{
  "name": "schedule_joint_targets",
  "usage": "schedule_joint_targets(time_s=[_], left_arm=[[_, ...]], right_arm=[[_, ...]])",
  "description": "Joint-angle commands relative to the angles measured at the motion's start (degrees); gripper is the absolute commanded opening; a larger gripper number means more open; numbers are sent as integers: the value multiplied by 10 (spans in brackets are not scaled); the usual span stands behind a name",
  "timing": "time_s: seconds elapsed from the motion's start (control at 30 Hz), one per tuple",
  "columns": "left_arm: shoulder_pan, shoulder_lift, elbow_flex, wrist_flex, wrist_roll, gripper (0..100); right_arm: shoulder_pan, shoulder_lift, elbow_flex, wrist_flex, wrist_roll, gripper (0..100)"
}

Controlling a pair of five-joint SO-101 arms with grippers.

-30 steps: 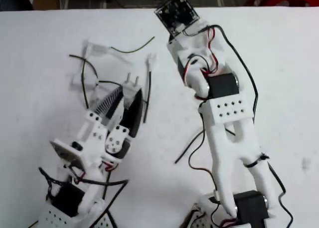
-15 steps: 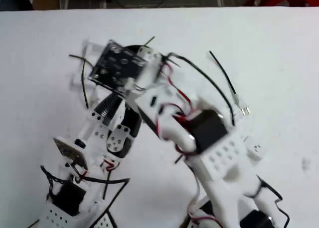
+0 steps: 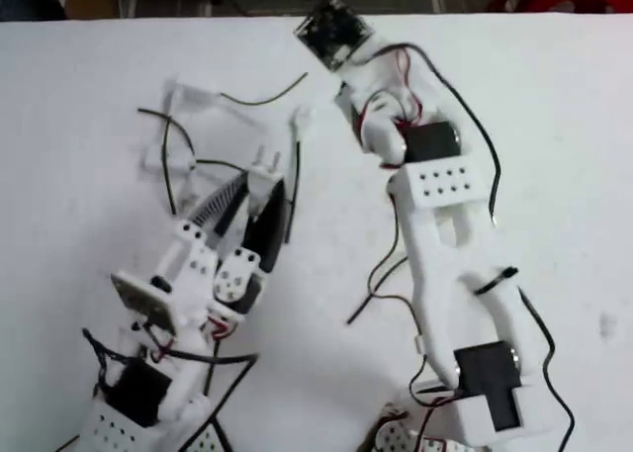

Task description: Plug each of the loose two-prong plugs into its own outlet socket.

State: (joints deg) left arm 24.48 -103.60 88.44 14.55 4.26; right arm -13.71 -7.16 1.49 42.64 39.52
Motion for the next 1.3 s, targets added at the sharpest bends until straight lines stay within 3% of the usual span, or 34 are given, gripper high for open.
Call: schedule_joint_targets(time_s=[0.0,0.1,0.3,0.4,0.63,0.8,0.97,1.27], left_arm=[[4,-8,-12,-12,5,22],[4,-8,-12,-12,5,22],[4,-8,-12,-11,5,22],[4,-8,-12,-11,5,22],[3,-8,-12,-10,5,22],[3,-8,-12,-11,5,22],[3,-8,-12,-11,5,22],[-10,-8,-11,-10,5,22]], right_arm=[[-7,-40,-84,64,2,19],[-61,-95,-137,122,2,19],[-255,-174,-161,210,6,19],[-284,-169,-127,206,6,19],[-193,-96,-5,51,7,19],[-118,-10,-2,-8,7,19],[-79,39,-23,-15,7,19],[-76,-4,-101,47,7,19]])
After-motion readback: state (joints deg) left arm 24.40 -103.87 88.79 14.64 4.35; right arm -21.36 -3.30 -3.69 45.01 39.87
